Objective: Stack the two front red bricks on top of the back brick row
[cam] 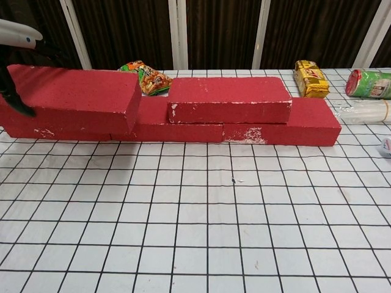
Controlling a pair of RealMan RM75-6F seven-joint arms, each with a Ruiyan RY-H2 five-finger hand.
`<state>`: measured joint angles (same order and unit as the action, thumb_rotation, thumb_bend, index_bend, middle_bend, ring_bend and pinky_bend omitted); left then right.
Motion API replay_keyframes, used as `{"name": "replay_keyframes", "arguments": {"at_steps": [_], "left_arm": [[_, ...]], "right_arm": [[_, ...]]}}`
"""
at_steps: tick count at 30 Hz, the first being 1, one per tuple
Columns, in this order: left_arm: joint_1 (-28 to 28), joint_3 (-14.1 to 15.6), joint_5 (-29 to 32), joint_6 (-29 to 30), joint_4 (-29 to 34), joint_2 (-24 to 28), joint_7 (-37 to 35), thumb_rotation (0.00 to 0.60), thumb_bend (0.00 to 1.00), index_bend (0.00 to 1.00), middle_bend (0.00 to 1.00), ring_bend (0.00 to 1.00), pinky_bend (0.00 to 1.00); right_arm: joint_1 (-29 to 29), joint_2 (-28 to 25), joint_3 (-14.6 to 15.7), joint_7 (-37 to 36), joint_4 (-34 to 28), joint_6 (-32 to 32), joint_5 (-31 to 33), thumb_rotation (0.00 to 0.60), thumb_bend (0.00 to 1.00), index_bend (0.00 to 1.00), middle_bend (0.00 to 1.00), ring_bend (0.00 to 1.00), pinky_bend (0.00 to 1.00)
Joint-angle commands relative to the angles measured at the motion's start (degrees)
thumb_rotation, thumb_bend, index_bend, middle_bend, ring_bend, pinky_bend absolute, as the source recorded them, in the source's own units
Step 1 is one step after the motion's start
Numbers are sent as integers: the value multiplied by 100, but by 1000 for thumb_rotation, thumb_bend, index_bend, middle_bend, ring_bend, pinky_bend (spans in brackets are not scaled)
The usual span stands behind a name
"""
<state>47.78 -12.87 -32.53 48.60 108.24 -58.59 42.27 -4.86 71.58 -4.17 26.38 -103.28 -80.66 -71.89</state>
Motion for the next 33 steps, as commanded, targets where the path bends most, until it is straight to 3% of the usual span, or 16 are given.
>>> {"name": "replay_keyframes", "arguments": {"at_steps": [1, 6, 14, 25, 33], "left_arm": [[311, -28, -207, -724, -776, 93, -519, 600, 18, 280, 221, 0, 0], [544, 5, -299, -1141, -1313, -16, -900, 600, 18, 280, 221, 0, 0], [985, 370, 45, -1743, -2123, -153, -1233, 600, 18, 274, 221, 0, 0], [1365, 602, -15, -2025, -2975, -640, -1752, 600, 18, 281, 221, 0, 0], [1500, 814, -128, -2112, -3253, -881, -1994, 600, 18, 278, 221, 0, 0]], "right_arm": [[-29, 89, -60, 153, 48, -30, 161, 600, 133, 36, 0, 0, 0], [-71, 188, -132, 329, 119, -53, 362, 600, 134, 36, 0, 0, 0], [-114, 288, -171, 529, 222, -105, 547, 600, 134, 36, 0, 0, 0], [-120, 366, -170, 256, 435, -316, 203, 600, 133, 36, 0, 0, 0], [-84, 368, -134, 145, 495, -404, 42, 600, 133, 36, 0, 0, 0]]}}
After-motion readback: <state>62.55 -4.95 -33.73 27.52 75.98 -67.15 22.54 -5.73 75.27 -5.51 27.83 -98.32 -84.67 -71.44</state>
